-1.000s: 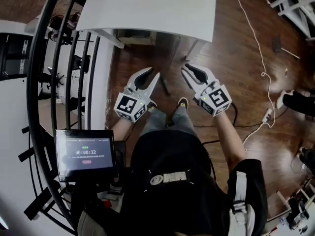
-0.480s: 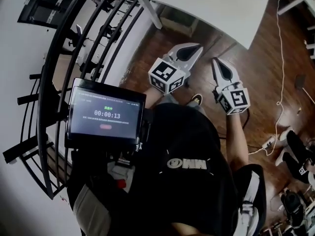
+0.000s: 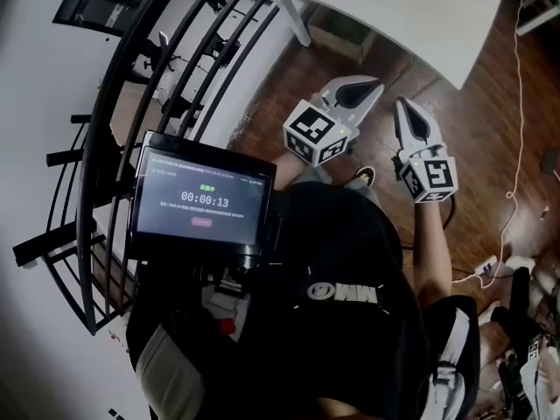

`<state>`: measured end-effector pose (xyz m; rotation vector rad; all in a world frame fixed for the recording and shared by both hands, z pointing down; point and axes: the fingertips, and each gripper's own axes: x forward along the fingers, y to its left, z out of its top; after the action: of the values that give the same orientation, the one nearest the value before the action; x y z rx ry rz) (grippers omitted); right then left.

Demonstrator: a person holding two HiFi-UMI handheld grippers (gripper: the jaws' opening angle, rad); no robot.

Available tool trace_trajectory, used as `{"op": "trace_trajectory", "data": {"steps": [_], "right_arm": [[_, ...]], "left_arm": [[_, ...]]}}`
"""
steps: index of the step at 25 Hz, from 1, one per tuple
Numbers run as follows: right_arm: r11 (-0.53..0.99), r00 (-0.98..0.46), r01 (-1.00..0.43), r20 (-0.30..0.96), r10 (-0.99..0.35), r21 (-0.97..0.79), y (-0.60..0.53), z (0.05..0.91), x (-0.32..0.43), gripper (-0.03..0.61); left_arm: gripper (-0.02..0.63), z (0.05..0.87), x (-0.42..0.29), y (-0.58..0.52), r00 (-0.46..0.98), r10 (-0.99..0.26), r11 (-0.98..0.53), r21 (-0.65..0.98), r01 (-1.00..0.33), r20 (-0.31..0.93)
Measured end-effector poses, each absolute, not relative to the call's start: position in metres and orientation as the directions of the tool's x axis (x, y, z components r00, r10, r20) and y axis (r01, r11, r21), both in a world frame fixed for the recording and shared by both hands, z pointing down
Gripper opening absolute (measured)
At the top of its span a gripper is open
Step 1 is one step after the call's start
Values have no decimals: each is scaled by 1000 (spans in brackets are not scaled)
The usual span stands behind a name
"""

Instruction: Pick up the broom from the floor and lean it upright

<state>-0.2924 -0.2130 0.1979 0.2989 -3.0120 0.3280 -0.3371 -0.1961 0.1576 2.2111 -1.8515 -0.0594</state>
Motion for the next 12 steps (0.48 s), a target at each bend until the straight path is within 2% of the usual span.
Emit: {"op": "trace_trajectory", "data": {"steps": [12], "right_arm": [[958, -974, -211, 120, -190, -194, -209, 205, -289, 3]], "left_arm": [[17, 163, -328, -194, 212, -969, -182, 214, -960, 124]]}}
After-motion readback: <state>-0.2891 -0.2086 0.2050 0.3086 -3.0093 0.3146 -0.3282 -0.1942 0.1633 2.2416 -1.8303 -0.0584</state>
